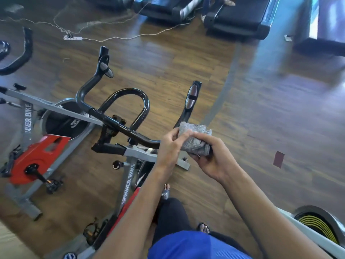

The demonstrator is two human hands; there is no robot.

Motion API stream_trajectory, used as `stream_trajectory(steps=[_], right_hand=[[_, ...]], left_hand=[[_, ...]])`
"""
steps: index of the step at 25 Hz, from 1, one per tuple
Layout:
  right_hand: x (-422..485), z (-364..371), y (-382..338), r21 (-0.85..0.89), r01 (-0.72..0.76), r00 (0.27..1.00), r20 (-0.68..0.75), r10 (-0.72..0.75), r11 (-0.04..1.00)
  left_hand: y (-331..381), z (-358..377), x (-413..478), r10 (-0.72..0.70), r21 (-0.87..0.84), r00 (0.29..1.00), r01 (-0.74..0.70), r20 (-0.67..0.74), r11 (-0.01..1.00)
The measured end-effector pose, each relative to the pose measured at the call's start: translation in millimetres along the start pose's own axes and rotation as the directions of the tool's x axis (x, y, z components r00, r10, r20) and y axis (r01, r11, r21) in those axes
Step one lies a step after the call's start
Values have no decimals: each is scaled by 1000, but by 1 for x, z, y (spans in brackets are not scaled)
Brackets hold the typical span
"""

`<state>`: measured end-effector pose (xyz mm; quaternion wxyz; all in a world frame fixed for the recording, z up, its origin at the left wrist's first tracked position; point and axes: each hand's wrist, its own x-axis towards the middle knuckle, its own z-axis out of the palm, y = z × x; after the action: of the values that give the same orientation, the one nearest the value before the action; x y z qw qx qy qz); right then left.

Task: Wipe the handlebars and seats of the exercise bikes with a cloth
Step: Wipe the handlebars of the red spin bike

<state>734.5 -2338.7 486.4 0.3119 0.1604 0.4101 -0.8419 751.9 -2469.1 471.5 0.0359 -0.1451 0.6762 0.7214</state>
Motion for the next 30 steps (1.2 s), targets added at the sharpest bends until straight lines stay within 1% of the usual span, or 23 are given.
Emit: stream_trajectory(steps=[3, 5, 6, 8, 9, 10, 11, 12, 13, 14, 15, 16, 17, 18, 19, 20, 22, 23, 25, 26, 27, 29, 30], right_hand=[[-16, -10, -15, -29, -25, 996, 89, 27, 999], [-15, -12, -25, -35, 34, 993, 114, -30, 999], [-9, -11, -31, -33, 87, 990, 118, -83, 996], [16, -17, -44, -43, 234, 970, 78, -230, 971], [31, -20, -51, -81, 323, 946, 46, -320, 943], [49, -25, -59, -149, 416, 908, 18, -418, 897], [68, -29, -66, -248, 516, 847, 9, -531, 820], [86, -34, -72, -354, 623, 756, 41, -653, 698], [105, -39, -76, -434, 733, 624, 121, -772, 524], [125, -45, -76, -487, 812, 470, 220, -855, 322], [142, -52, -73, -513, 850, 314, 308, -898, 121], [161, -61, -70, -519, 852, 155, 383, -911, -73], [177, -69, -64, -505, 836, 41, 445, -894, -213], [195, -80, -57, -470, 824, -39, 511, -859, -317], [212, -88, -51, -422, 826, -74, 577, -813, -375], [224, -95, -44, -378, 835, -85, 629, -772, -400], [238, -102, -32, -316, 859, -89, 681, -727, -402], [243, -104, -29, -296, 861, -111, 683, -722, -413], [247, -103, -31, -288, 839, -197, 631, -750, -462], [249, -101, -36, -297, 812, -247, 605, -757, -502], [252, -99, -40, -310, 780, -282, 601, -747, -544], [256, -94, -46, -296, 721, -323, 657, -681, -627], [259, -90, -49, -271, 718, -327, 682, -655, -641]], left_hand=[[11, 14, -16, 52, -23, 998, -52, -18, 998], [23, 20, -13, 97, -1, 995, -97, -29, 995], [28, 21, -5, 127, 44, 990, -125, -60, 991], [30, 19, 25, 213, 169, 959, -182, -189, 969], [31, 17, 45, 258, 224, 930, -202, -261, 953], [31, 16, 66, 280, 255, 913, -207, -297, 944], [31, 15, 87, 289, 286, 914, -207, -284, 936], [30, 16, 107, 279, 309, 932, -201, -231, 929], [29, 19, 128, 261, 314, 951, -201, -163, 928], [27, 22, 147, 229, 293, 968, -191, -104, 937], [26, 25, 161, 190, 264, 979, -166, -67, 950], [25, 27, 172, 164, 233, 986, -150, -38, 961], [23, 28, 178, 156, 226, 988, -149, -12, 963], [19, 28, 181, 185, 234, 983, -182, 10, 955], [18, 28, 180, 217, 242, 976, -218, 31, 946], [17, 28, 178, 239, 245, 970, -245, 54, 938], [16, 27, 170, 265, 255, 959, -282, 99, 925], [16, 27, 165, 285, 280, 952, -306, 113, 910], [18, 27, 160, 311, 353, 945, -326, 100, 877], [19, 28, 159, 328, 371, 941, -337, 89, 865], [18, 28, 158, 336, 371, 939, -338, 70, 865], [17, 25, 158, 340, 349, 939, -338, 56, 874], [18, 23, 160, 338, 333, 940, -337, 58, 881]])
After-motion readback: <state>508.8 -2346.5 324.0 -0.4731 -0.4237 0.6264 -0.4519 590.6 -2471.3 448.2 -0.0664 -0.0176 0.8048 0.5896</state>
